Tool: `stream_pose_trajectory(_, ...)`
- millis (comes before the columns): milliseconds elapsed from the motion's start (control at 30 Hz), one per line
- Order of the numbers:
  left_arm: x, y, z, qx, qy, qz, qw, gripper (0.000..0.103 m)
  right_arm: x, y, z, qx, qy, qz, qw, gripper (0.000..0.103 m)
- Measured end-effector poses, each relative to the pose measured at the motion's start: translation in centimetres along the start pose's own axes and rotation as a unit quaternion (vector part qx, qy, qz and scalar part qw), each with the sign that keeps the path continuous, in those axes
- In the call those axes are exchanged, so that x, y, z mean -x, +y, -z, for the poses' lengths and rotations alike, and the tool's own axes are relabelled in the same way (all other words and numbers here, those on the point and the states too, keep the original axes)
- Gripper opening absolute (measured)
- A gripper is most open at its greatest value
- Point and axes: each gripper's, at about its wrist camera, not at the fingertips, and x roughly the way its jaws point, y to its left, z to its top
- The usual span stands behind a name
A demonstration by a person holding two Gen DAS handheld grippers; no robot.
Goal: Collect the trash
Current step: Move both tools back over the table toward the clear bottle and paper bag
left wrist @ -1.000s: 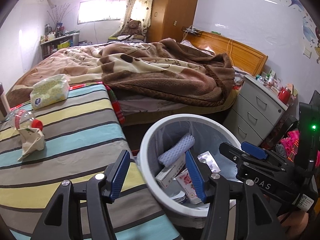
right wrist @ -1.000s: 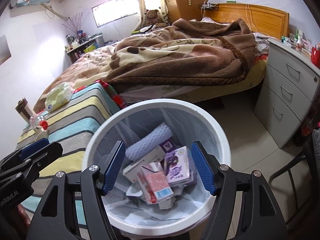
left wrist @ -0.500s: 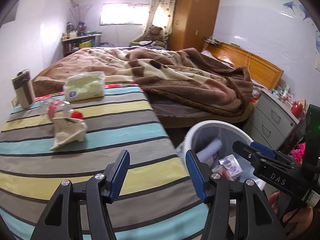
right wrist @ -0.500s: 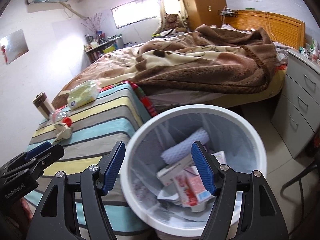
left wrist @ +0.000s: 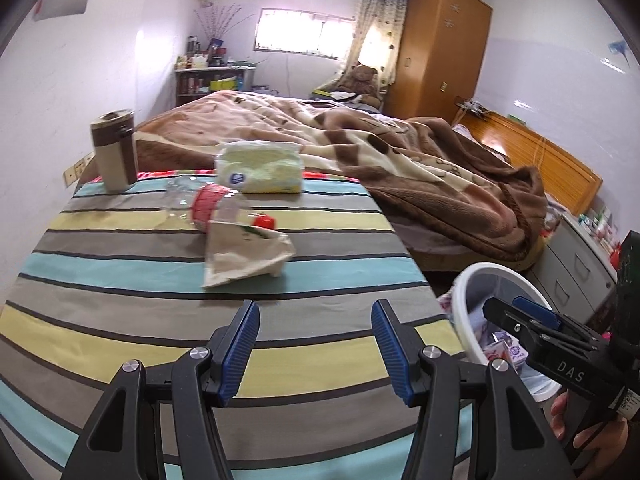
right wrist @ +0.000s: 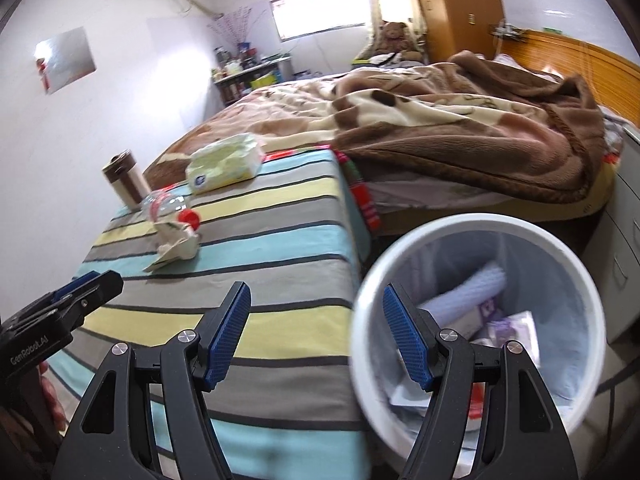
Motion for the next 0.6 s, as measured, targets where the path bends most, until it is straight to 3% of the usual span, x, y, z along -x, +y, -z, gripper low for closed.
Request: stream_pose_trajectory(600,-0.3,9.6,-3.5,0.019,-0.007,-0.047,0.9987,0.058,-4.9,8.1,-2.9,0.085,0.024,-0.058,0.994,0.070)
